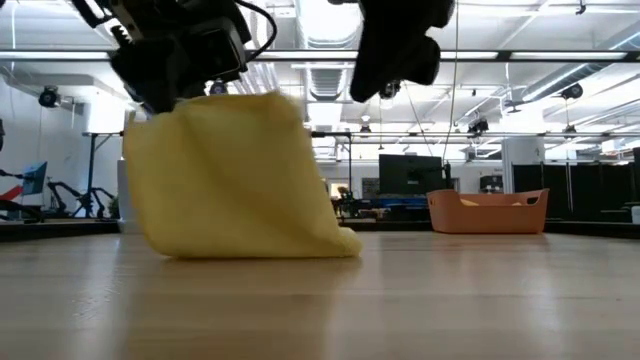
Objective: Roll microfiber towels into tight, uniform cylinder then place into a basket
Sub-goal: Fold the yellow towel
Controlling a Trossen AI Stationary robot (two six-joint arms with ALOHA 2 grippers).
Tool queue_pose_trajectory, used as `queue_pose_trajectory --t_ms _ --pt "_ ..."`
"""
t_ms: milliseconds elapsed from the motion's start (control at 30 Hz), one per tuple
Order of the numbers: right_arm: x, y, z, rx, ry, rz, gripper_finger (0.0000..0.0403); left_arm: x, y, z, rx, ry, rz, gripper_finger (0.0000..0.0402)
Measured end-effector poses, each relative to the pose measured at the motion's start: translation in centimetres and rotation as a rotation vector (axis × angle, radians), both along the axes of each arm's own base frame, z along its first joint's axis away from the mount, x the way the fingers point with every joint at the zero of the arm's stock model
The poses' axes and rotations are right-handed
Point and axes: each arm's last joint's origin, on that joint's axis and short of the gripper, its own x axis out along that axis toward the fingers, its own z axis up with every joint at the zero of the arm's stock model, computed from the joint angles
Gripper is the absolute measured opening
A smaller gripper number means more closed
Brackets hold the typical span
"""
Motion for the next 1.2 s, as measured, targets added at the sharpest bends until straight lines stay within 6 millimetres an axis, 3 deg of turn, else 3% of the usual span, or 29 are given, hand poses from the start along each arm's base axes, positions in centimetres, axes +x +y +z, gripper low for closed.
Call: queue_pose_trajectory --t_ms 233,467,633,800,1000,1200 --pt "0.0 0.1 0.6 -0.032 -0.038 -0.041 0.001 0.1 0.0 0.2 -0.006 0.001 0.02 0.0" --pt "0.3 1.1 -0.5 -0.088 -0.13 0.087 0.0025 0.9 0.1 1.5 -0.042 -0.055 0.087 0.0" --pt "0.8 1.2 -1.1 -0.075 -0.214 0.101 0.0076 1.5 0.1 2.3 -0.069 -0.071 0.144 0.0" --pt "1.1 1.7 -1.2 -0.013 -0.295 0.06 0.0152 1.7 0.4 2.7 -0.067 -0.065 0.195 0.0" --pt "0.1 3.3 -2.2 -0.019 -0.275 0.083 0.0238 1.9 1.2 3.1 -0.069 -0.075 0.222 0.0" --pt "-0.5 4.7 -3.9 -0.241 -0.302 0.0 0.0268 2.0 2.0 3.5 -0.081 -0.07 0.259 0.0"
